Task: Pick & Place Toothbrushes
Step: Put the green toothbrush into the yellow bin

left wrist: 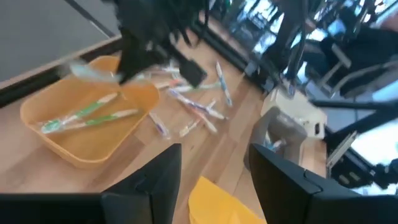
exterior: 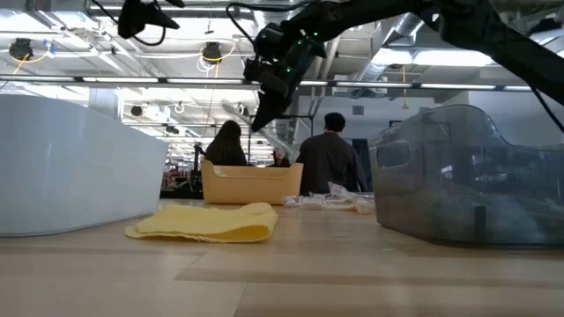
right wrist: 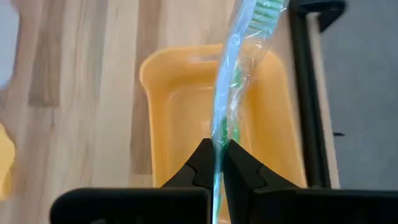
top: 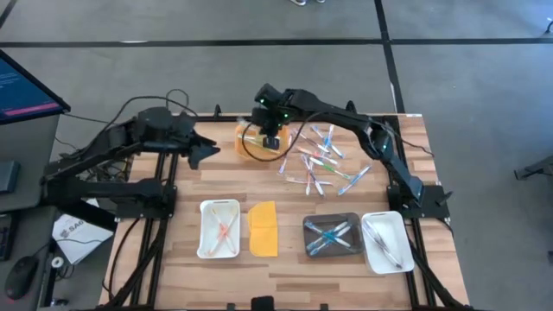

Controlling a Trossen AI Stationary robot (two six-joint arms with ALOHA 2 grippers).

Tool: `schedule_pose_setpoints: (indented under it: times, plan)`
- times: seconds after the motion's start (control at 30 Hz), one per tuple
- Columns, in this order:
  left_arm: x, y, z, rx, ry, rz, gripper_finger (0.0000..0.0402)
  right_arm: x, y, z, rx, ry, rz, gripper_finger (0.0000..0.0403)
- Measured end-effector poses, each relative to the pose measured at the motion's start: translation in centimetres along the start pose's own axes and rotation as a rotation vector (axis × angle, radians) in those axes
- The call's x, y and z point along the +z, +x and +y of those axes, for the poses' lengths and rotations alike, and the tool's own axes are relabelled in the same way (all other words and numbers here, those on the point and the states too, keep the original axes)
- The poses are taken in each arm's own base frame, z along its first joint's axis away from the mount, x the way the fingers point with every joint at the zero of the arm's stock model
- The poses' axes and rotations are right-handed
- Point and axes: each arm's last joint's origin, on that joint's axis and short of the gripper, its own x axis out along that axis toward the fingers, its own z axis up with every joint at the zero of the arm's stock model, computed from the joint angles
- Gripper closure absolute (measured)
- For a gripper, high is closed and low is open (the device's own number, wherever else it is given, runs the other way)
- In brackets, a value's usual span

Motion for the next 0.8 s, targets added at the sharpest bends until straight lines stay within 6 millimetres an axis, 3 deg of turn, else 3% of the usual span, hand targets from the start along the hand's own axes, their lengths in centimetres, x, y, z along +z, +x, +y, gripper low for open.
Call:
schedule_pose_setpoints:
  times: [0.2,0.47,0.8]
  plan:
    - [-0.1,-1.4,0.0,0.004,-0.03,-0.057,0.0221,-0.2,1.1,0.1,0.008,-0.144,0.016,0.0397]
    - [-0.1,-1.2,0.0,0.005,-0.047,-0.047,0.0221,-0.6,2.6,-0.3,-0.006,-0.489,0.04,0.0397]
    - [-0.1,-1.0,0.0,0.0,-0.097,-0.039,0.0221,-2.5,4.8,-1.0,0.065,-0.634,0.092,0.0397]
